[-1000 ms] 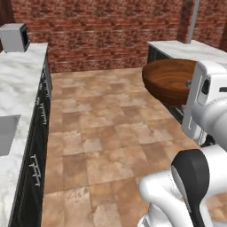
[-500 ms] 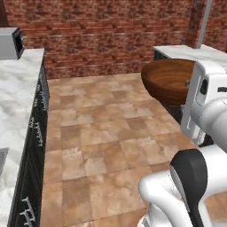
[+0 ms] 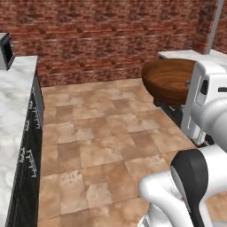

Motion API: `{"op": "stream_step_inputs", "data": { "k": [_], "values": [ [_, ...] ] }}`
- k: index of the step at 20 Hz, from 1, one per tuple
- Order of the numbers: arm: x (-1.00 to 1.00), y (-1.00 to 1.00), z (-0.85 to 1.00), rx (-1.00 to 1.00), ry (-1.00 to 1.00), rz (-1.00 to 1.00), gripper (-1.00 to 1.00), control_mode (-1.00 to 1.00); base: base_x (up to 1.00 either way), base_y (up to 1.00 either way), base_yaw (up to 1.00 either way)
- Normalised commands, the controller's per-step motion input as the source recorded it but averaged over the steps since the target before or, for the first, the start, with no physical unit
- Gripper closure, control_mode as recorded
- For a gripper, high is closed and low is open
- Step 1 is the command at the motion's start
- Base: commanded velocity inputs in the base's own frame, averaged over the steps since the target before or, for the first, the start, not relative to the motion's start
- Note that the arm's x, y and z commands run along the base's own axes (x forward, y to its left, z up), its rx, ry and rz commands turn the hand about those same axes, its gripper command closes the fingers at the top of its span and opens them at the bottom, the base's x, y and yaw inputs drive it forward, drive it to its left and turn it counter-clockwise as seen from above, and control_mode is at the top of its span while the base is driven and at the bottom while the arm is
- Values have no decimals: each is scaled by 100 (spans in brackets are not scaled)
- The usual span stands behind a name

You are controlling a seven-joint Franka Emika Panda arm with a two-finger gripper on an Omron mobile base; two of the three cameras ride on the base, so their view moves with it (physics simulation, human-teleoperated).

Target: Pick up the bowls from the cabinet and place each bowl in front of a stool on the dining counter.

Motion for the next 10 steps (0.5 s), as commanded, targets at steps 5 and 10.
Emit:
{"op": "stream_step_inputs", "data": {
  "k": [5, 10],
  "values": [
    [0, 0, 0, 0, 0, 0, 100, 100, 100, -2, -18],
    [0, 0, 0, 0, 0, 0, 100, 100, 100, -1, -21]
  ]
}}
